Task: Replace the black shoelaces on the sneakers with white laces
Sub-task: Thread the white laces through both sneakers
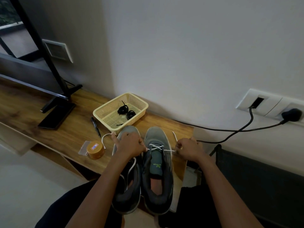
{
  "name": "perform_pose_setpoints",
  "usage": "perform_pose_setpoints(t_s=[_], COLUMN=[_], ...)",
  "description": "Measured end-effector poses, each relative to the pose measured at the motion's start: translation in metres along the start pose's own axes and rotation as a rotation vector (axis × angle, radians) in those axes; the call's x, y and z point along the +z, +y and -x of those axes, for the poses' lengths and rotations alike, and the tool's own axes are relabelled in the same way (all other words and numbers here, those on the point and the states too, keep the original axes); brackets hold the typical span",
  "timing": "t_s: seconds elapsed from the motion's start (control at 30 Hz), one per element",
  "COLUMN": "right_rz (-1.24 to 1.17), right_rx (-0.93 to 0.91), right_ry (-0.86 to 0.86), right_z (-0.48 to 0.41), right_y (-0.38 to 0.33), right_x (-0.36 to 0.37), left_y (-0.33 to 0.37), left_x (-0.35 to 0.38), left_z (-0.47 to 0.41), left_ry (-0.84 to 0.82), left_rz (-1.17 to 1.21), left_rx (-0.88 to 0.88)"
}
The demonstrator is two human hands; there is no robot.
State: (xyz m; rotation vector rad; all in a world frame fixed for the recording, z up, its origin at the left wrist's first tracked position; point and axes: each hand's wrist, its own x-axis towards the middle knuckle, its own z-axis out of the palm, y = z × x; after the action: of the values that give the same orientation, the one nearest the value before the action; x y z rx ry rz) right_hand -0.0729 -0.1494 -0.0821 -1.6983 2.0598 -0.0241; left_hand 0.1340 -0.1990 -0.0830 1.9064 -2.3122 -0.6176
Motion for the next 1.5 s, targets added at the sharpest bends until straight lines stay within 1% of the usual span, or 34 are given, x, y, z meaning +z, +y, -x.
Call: perform_pose_setpoints(t_s=[0.07, 0.17, 0.27, 0.33, 0.37, 0.43, 0.5, 0.57, 0.67, 0.73, 0.87, 0.97, 1.07, 1.13, 1.2, 1.23, 1.27, 1.33, 1.37, 1.43, 1.5], right_rz=[-0.072, -0.194, -0.486, -0.719, -0.824, -0.979, -1.062, -1.104, -1.189, -1.305, -1.58, -1.648, -1.727, -1.738, -1.78, -1.803, -1.8, -1.713, -1.681, -1.71, -1.793], right_rx=[-0.009, -0.032, -0.061, -0.086, -0.116, -0.203, -0.302, -0.373, -0.441, -0.492, -0.6, -0.644, -0.629, -0.6, -0.503, -0.424, -0.33, -0.144, -0.086, -0.052, -0.093], right_ry=[-0.017, 0.017, 0.097, 0.186, 0.222, 0.263, 0.278, 0.289, 0.312, 0.309, 0.19, 0.147, 0.115, 0.146, 0.256, 0.346, 0.459, 0.701, 0.795, 0.89, 0.9], right_z=[-0.001, 0.001, 0.012, 0.024, 0.031, 0.043, 0.052, 0.056, 0.065, 0.072, 0.079, 0.078, 0.075, 0.072, 0.068, 0.065, 0.062, 0.056, 0.055, 0.054, 0.054], right_y=[0.001, 0.002, 0.0, -0.005, -0.009, -0.02, -0.033, -0.044, -0.055, -0.06, -0.062, -0.061, -0.062, -0.064, -0.065, -0.063, -0.06, -0.05, -0.045, -0.037, -0.036], right_x=[0.0, -0.007, -0.021, -0.034, -0.041, -0.055, -0.067, -0.075, -0.085, -0.092, -0.099, -0.099, -0.096, -0.093, -0.091, -0.09, -0.088, -0.086, -0.086, -0.088, -0.09], left_y=[0.0, -0.002, 0.0, 0.004, 0.009, 0.022, 0.038, 0.054, 0.069, 0.068, 0.053, 0.042, 0.038, 0.036, 0.035, 0.033, 0.03, 0.023, 0.018, 0.015, 0.02], left_x=[0.001, 0.002, 0.0, -0.005, -0.009, -0.022, -0.034, -0.045, -0.055, -0.058, -0.054, -0.05, -0.05, -0.05, -0.05, -0.049, -0.048, -0.047, -0.045, -0.04, -0.03], left_z=[0.0, -0.002, 0.001, 0.003, 0.006, 0.013, 0.022, 0.031, 0.036, 0.035, 0.025, 0.021, 0.021, 0.02, 0.02, 0.02, 0.019, 0.016, 0.015, 0.018, 0.026], left_ry=[0.017, 0.015, 0.03, 0.092, 0.103, 0.04, -0.077, -0.132, -0.025, 0.041, 0.123, 0.161, 0.144, 0.111, 0.078, 0.072, 0.076, 0.113, 0.128, 0.124, 0.112], left_rz=[-0.002, 0.0, -0.021, 0.006, 0.084, 0.373, 0.661, 0.813, 0.962, 1.014, 0.93, 0.881, 0.868, 0.853, 0.809, 0.777, 0.726, 0.582, 0.512, 0.386, 0.142], left_rx=[0.001, -0.004, -0.021, 0.011, 0.053, 0.187, 0.322, 0.425, 0.536, 0.553, 0.457, 0.419, 0.416, 0.399, 0.369, 0.347, 0.308, 0.175, 0.102, 0.024, 0.054])
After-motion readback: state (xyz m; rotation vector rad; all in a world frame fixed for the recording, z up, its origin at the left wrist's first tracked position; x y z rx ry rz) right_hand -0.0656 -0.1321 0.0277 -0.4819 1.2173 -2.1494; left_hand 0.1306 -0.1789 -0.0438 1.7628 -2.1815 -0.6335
